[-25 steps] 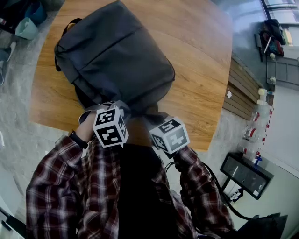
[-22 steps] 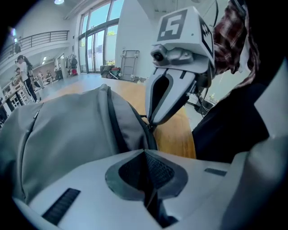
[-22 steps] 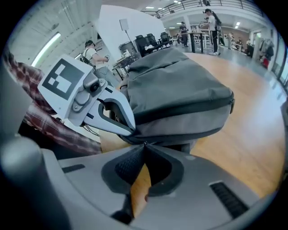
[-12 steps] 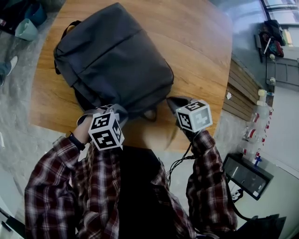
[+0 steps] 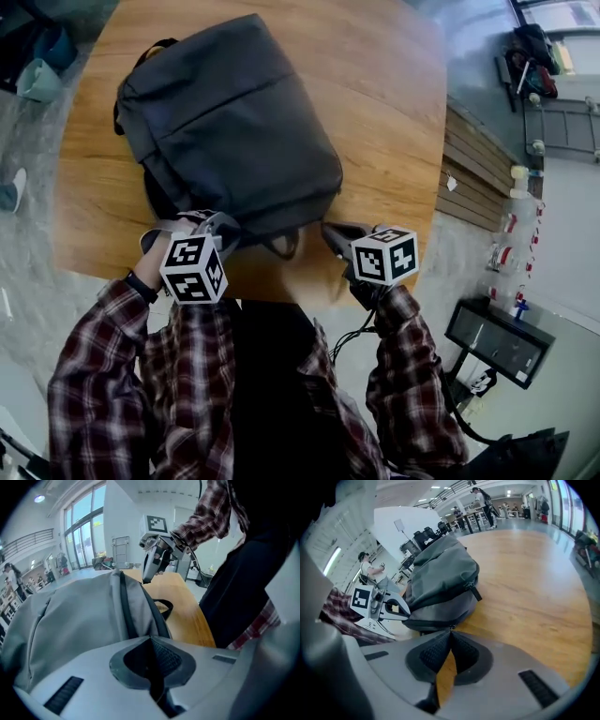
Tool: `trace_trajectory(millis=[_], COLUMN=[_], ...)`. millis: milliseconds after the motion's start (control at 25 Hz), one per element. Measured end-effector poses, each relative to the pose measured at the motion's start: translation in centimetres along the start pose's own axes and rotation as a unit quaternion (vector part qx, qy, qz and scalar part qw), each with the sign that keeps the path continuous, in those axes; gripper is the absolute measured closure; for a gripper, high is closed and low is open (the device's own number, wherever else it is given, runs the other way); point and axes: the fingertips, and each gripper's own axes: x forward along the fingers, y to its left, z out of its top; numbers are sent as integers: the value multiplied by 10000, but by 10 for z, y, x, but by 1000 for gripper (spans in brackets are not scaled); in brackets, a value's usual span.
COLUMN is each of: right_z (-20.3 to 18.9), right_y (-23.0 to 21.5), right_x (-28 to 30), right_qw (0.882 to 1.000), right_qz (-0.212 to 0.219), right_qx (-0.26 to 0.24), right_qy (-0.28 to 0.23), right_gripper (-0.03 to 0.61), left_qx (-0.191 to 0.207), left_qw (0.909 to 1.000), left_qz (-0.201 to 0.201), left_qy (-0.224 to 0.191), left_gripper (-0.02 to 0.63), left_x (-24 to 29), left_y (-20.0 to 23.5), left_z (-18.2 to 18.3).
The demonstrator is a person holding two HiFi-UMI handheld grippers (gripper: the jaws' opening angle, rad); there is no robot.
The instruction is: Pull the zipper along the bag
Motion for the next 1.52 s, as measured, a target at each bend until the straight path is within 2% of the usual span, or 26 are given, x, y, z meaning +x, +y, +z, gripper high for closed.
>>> trace_trajectory(millis=[120,200,280,320,400,480,560,640,760,960,1080,1200,1280,1400,1520], right_z=[-19,-24,-24,-22,-18,-12,-7,-4,-8,-16,-12,-12,-12,-8,-5], right_y=[15,28,37,39,42,47,56,64,66,64,66,57,55,57,56], right_x=[-3,0,8,13,20,24,26,29,36,47,55,63,62,63,66], right_qw=[9981,9947,9898,9874,9831,9784,9745,9716,9756,9857,9879,9870,9873,9880,9829], right_qz=[196,349,505,538,544,603,702,760,572,312,143,-246,-453,-758,-865], right_qx=[553,898,1217,1344,1536,1708,1820,1881,1748,1394,1321,1410,1244,705,682], right_qy=[-189,-367,-549,-642,-830,-993,-1111,-1218,-1201,-891,-799,-736,-879,-1147,-1476], right_gripper=[560,560,560,560,560,560,560,560,560,535,517,511,503,503,503], left_qx=[334,400,264,42,-648,-1305,-1551,-1488,-1569,-2160,-2248,-2292,-2292,-2284,-2270], left_qw=[9989,9977,9968,9969,9967,9899,9837,9851,9855,9748,9727,9716,9715,9716,9718], left_qz=[-202,-133,190,344,417,366,506,613,600,213,179,162,137,117,99], left_qy=[253,526,731,702,252,-419,-760,-600,-248,-515,-544,-570,-592,-604,-632], left_gripper=[607,607,607,607,607,607,607,607,607,607,607,607,607,607,607], left_x=[-4,-9,-15,-19,-30,-37,-31,-12,17,22,21,21,20,19,20], left_y=[20,41,62,69,70,64,58,49,41,46,44,43,42,42,41], left_z=[-1,-2,-2,1,19,48,72,79,69,66,66,67,67,64,64])
